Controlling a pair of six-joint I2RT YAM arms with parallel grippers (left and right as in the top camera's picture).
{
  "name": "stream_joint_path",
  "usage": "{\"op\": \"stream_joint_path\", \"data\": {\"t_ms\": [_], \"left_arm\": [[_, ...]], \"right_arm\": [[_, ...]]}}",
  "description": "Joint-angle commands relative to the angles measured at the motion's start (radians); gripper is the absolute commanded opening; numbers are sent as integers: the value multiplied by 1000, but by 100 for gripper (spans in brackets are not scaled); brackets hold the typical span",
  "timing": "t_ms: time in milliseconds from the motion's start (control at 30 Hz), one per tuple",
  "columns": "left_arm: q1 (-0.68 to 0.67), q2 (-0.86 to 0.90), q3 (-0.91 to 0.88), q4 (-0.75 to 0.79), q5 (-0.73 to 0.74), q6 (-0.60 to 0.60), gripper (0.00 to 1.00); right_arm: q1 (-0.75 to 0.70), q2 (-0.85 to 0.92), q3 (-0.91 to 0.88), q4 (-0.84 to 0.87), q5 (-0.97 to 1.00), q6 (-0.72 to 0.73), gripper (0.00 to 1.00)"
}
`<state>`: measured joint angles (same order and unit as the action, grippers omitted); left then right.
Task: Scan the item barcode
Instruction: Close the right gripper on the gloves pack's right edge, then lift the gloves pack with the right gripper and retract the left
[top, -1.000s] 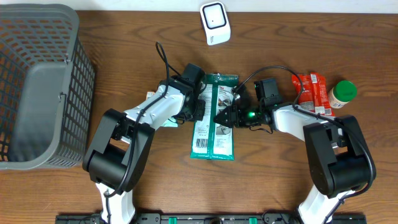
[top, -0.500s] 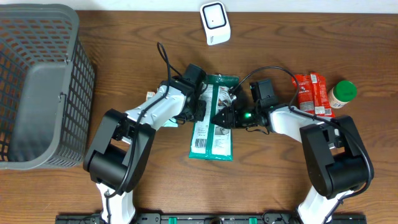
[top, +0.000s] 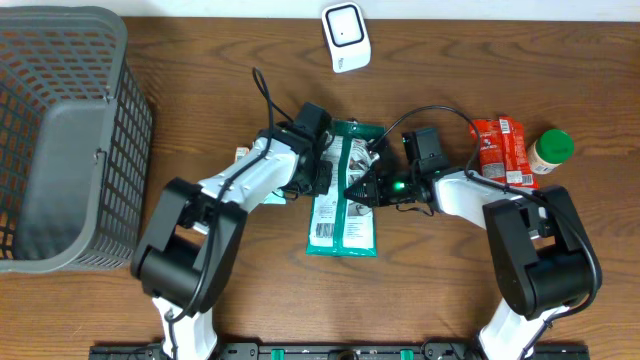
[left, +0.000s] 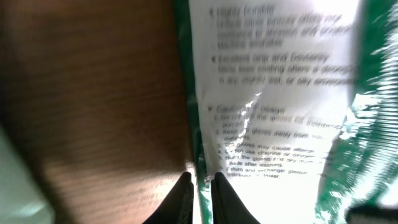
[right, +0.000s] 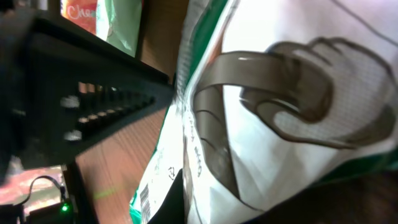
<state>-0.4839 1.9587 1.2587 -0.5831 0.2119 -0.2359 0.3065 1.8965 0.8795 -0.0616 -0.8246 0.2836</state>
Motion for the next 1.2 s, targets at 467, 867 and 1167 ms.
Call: {"op": "stream_joint_path", "data": {"t_ms": [467, 867, 1167], "left_arm": [[245, -517, 15, -121, -179, -31, 38], [425, -514, 15, -172, -179, -31, 73], [428, -514, 15, -179, -179, -31, 84]], "right_arm": [[-64, -380, -2, -246, 129, -162, 1], [-37, -382, 274, -644, 349, -336, 1], [34, -380, 620, -904, 514, -401, 1]]}}
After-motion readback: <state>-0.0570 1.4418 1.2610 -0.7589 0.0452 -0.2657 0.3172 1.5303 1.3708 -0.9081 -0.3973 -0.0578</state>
